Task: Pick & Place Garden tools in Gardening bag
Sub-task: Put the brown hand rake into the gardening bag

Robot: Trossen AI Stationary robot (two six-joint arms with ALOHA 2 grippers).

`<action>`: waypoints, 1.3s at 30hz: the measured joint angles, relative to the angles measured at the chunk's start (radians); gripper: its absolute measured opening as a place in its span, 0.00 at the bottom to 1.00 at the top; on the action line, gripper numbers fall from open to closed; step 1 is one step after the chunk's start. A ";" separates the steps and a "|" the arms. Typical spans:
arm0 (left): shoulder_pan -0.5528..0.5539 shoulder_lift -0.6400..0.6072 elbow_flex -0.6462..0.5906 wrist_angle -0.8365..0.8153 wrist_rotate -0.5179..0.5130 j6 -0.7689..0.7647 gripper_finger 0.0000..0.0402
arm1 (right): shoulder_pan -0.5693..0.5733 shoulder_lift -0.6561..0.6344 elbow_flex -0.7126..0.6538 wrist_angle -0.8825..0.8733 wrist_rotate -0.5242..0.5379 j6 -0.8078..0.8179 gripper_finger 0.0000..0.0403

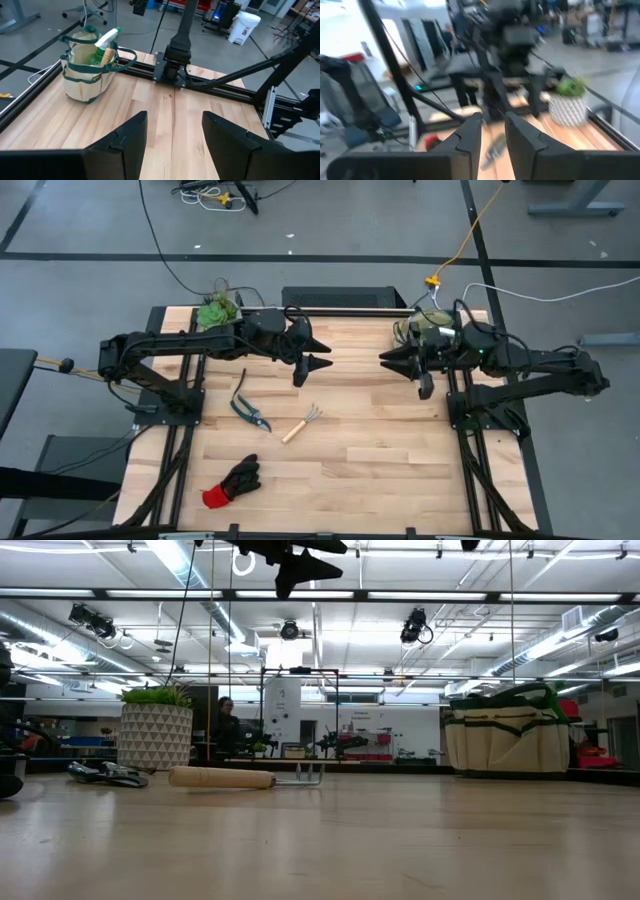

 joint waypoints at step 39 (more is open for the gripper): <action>-0.059 0.030 0.001 -0.186 0.091 -0.061 0.49 | 0.171 0.020 0.000 -0.062 0.437 -0.153 0.30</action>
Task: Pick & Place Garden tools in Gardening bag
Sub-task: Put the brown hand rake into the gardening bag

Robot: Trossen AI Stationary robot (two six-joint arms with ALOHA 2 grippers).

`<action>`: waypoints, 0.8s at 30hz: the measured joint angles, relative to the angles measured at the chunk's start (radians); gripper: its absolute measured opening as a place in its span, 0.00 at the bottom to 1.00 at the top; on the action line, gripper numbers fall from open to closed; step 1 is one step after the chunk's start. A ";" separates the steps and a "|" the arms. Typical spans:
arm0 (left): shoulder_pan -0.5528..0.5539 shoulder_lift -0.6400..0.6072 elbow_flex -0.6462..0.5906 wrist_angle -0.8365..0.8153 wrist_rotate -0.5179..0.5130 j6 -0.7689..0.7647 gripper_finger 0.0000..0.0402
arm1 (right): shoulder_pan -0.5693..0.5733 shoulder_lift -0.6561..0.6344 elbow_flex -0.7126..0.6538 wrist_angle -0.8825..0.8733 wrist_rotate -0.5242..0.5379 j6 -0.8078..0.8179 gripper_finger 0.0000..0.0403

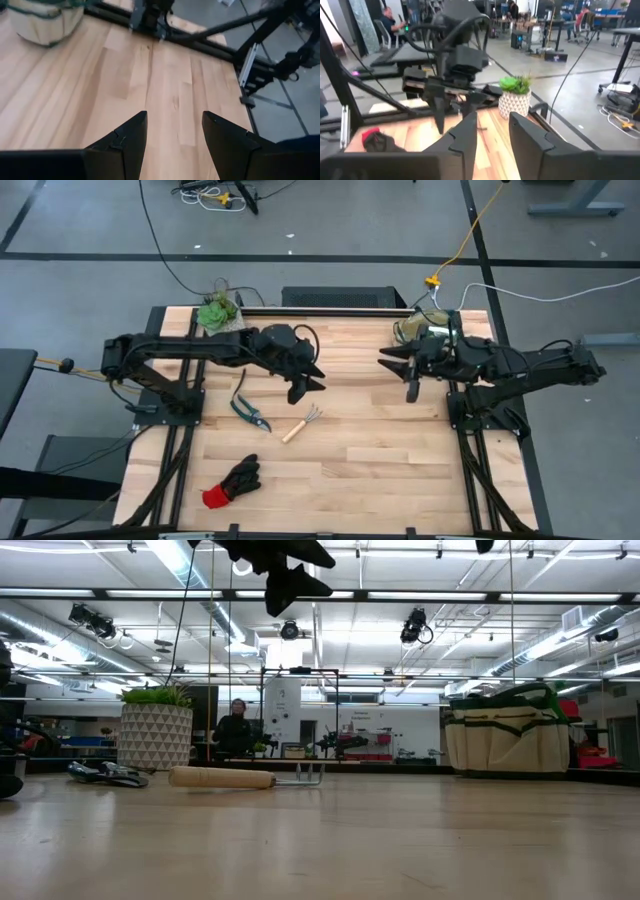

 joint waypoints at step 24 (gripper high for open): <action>-0.129 0.052 -0.001 -0.330 -0.190 -0.060 0.49 | 0.000 0.006 0.000 -0.086 0.053 0.044 0.44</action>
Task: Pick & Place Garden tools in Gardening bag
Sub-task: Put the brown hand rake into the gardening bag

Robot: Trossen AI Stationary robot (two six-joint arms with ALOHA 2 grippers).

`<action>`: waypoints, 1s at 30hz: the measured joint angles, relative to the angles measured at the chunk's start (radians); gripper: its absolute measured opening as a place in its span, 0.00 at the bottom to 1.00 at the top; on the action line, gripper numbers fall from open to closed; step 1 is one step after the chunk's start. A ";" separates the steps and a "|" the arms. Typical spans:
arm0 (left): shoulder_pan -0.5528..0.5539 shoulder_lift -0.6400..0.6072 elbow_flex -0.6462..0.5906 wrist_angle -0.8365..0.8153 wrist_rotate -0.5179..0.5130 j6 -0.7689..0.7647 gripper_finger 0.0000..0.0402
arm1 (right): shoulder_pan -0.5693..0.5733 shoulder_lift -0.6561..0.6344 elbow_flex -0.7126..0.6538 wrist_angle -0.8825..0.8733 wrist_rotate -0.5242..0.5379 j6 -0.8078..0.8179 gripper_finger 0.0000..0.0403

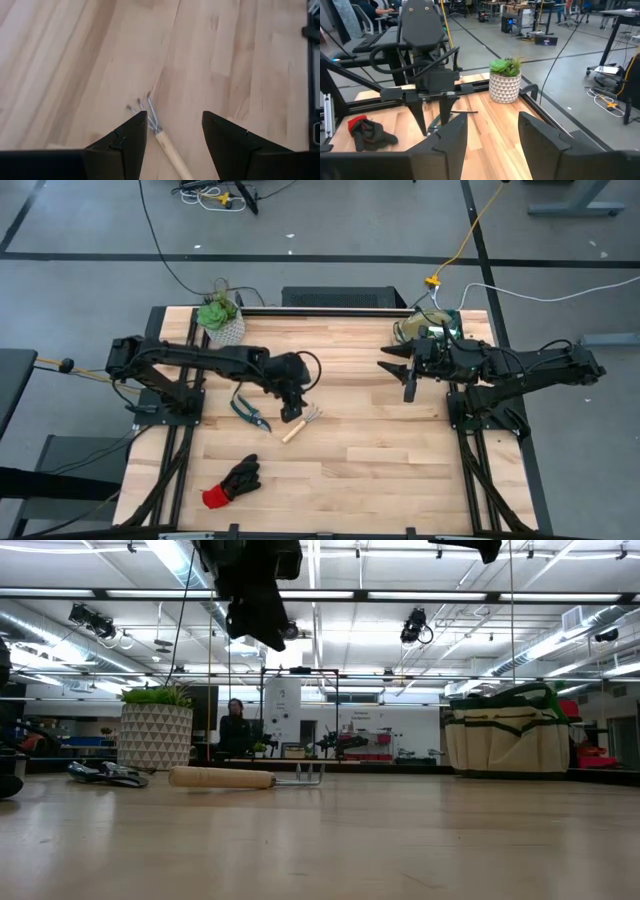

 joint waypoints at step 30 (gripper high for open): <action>-0.240 0.087 -0.002 -0.086 -0.084 -0.365 0.49 | 0.000 0.000 0.000 -0.008 -0.011 -0.112 0.44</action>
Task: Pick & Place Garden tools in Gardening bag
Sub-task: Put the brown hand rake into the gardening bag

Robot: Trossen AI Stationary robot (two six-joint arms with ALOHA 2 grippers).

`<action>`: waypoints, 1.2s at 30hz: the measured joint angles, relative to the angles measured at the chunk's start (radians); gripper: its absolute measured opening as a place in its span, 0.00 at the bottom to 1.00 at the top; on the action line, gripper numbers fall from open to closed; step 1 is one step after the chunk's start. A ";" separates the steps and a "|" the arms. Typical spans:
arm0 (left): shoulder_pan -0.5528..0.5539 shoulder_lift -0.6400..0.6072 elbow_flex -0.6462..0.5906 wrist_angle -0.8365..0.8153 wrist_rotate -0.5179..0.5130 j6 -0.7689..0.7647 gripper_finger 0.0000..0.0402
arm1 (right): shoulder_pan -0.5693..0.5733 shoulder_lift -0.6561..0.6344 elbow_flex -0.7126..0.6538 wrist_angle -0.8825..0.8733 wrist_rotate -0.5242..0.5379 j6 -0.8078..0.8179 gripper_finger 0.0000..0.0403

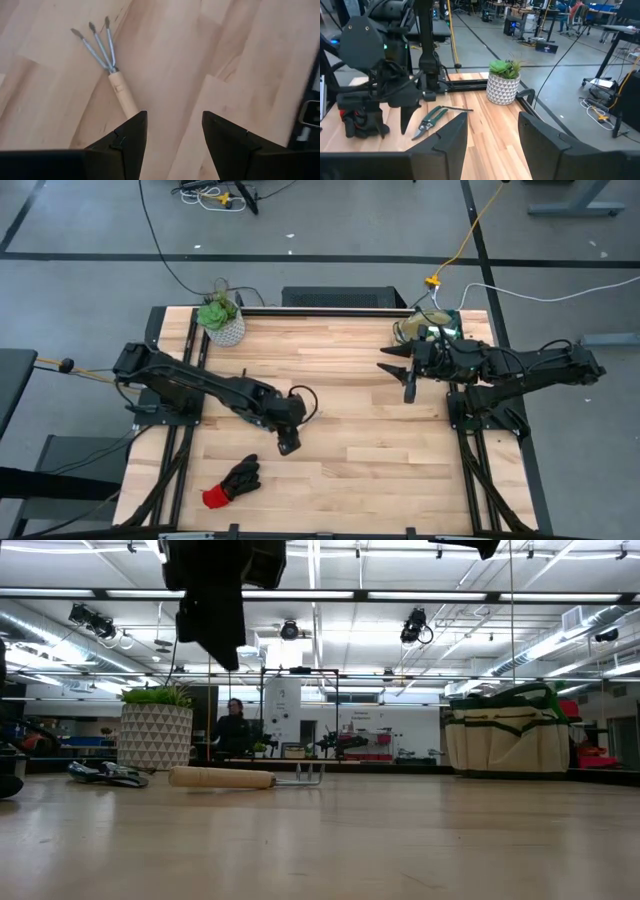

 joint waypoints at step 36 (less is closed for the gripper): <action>0.001 0.309 -0.001 -0.006 -0.001 -0.072 0.49 | 0.000 0.000 0.000 -0.039 0.003 -0.046 0.44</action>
